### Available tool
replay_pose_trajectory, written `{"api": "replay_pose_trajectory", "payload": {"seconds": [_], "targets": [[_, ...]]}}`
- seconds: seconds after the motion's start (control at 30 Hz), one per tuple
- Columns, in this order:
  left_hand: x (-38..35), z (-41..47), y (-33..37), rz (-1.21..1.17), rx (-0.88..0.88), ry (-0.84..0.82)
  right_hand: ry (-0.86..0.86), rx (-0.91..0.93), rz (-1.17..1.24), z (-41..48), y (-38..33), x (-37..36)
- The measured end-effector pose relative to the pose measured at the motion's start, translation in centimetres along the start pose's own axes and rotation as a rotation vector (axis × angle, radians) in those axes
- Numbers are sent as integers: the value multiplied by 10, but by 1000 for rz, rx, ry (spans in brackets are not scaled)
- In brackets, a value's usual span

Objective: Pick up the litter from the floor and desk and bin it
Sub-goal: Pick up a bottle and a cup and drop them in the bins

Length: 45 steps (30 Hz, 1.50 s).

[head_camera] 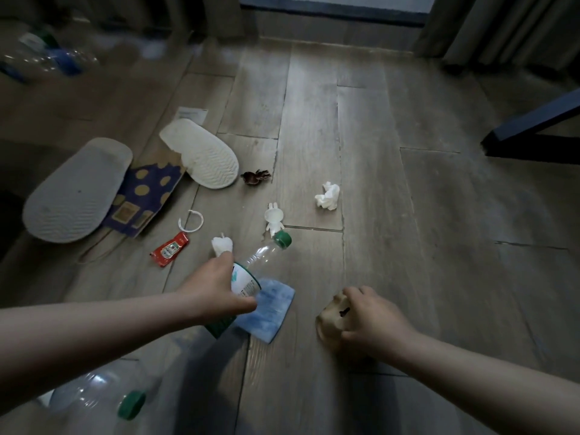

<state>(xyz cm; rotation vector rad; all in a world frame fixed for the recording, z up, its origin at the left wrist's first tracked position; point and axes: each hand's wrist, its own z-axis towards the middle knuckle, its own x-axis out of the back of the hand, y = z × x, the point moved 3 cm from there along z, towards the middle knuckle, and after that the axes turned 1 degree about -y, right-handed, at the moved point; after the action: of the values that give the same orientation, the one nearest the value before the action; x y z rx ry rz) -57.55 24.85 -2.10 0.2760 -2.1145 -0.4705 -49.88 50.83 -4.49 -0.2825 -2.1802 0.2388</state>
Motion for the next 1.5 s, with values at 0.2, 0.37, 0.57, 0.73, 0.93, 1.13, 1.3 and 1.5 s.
{"api": "replay_pose_trajectory", "payload": {"seconds": [0.2, 0.37, 0.57, 0.73, 0.93, 1.13, 1.3, 1.5], "targets": [[14, -4, -33, -22, 40, 72, 49, 64, -67, 12, -32, -2], [18, -7, -55, -19, 87, 82, 64, 93, -53, 21, -50, -8], [19, -9, -69, -12, 137, 79, 5, 176, -79, 28, -70, -32], [20, -9, -77, -29, 169, 63, 77, 326, -306, 49, -91, -43], [23, -10, -90, -33, 193, 59, 73, 376, -326, 68, -108, -46], [18, -8, -92, -13, 190, 40, 85, 432, -173, 61, -113, -33], [19, -5, -88, -6, 191, 73, 191, 389, 12, 49, -96, -13], [27, 2, -84, 21, 201, 111, 191, 379, -84, 39, -84, 0]]}}
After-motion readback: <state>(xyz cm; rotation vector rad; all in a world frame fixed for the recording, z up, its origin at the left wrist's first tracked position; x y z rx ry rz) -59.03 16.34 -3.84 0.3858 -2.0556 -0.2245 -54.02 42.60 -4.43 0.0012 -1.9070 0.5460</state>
